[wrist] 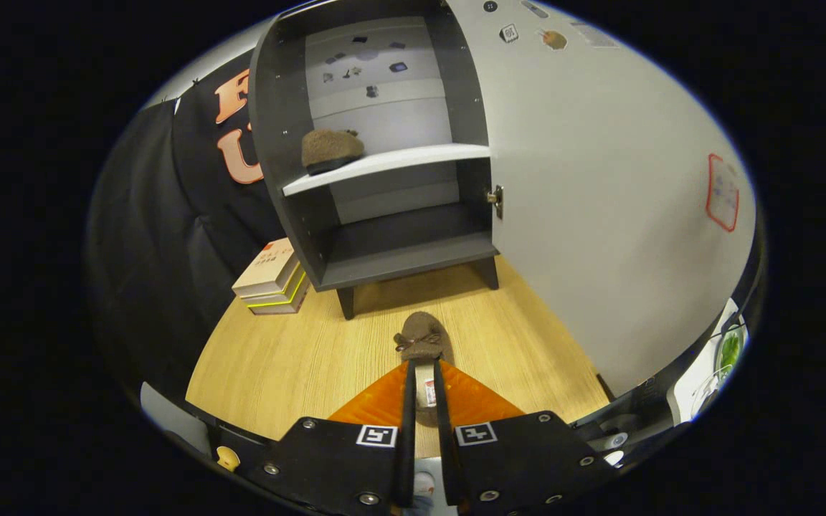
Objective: Open the shoe cabinet door, grab the shoes and put them into the shoe cabinet, then close the shoe cabinet door.
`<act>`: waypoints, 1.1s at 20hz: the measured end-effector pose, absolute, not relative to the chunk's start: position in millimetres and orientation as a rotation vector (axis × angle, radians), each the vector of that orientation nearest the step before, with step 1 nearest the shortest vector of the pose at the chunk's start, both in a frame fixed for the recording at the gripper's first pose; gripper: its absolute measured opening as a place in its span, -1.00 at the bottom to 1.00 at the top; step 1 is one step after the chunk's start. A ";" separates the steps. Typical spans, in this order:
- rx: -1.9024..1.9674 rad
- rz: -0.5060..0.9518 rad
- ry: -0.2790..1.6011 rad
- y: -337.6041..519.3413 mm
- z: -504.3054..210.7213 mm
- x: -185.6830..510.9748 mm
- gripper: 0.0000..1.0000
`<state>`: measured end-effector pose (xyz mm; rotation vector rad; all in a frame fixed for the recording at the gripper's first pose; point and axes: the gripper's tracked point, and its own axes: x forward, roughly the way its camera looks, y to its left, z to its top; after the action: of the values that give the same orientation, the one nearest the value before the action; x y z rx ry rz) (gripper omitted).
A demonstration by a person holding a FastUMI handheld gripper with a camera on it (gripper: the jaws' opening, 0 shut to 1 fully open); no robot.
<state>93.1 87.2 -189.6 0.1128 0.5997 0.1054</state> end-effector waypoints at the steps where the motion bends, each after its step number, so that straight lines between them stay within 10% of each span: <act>1: 0.111 0.113 0.623 89.2 -194.8 92.8 -0.69; 22: 0.050 0.212 0.881 114.0 -276.6 112.4 -0.66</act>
<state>112.4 114.0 -276.6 0.0504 0.8814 0.2116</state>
